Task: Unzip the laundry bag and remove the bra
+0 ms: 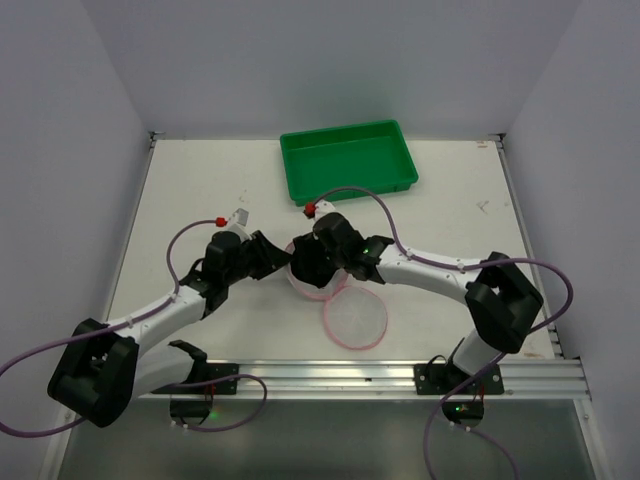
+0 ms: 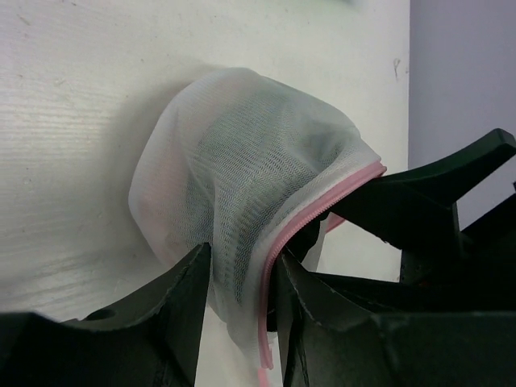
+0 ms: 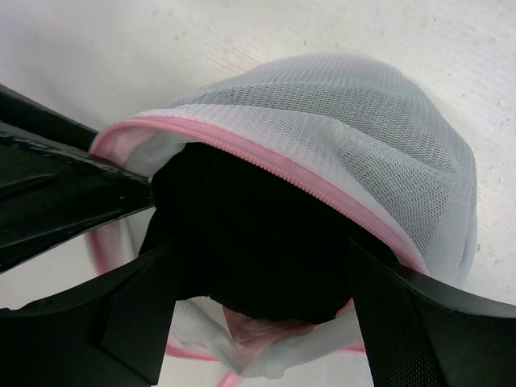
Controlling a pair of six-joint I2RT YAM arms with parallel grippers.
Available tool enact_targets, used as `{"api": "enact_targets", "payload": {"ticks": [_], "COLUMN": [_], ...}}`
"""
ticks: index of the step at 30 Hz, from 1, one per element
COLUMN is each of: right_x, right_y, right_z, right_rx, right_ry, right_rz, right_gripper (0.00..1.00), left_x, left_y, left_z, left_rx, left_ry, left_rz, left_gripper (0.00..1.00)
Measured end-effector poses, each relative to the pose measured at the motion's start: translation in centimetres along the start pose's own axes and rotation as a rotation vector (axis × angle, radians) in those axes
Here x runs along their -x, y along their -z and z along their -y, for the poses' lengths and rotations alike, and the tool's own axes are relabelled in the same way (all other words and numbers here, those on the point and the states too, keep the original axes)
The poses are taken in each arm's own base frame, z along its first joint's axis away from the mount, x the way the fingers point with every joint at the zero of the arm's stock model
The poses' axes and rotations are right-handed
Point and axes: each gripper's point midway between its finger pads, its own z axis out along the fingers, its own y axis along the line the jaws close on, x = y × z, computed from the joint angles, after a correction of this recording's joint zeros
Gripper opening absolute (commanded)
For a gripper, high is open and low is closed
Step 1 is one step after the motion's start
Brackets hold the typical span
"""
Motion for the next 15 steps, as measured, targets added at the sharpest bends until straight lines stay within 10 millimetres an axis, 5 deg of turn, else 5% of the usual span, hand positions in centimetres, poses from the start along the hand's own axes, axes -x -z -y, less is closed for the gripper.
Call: {"api": "enact_targets", "payload": {"ticks": [5, 7, 12, 15], "right_x": [-1.7, -2.3, -2.4, -2.3], "right_y": [-1.4, -1.9, -2.2, -2.2], "right_z": [0.7, 1.1, 1.4, 1.4], "right_rx": [-0.034, -0.050, -0.066, -0.066], "right_ry": [0.010, 0.015, 0.031, 0.039], "right_rz": [-0.052, -0.067, -0.074, -0.070], "right_gripper": [0.80, 0.71, 0.41, 0.10], "left_x": [0.3, 0.3, 0.3, 0.3], "left_y": [0.4, 0.6, 0.6, 0.6], "left_z": [-0.3, -0.4, -0.4, -0.4], "left_rx": [0.022, 0.028, 0.029, 0.029], "left_ry": [-0.024, -0.030, -0.040, -0.040], "left_rz": [0.013, 0.014, 0.017, 0.017], "left_gripper": [0.40, 0.40, 0.40, 0.40]}}
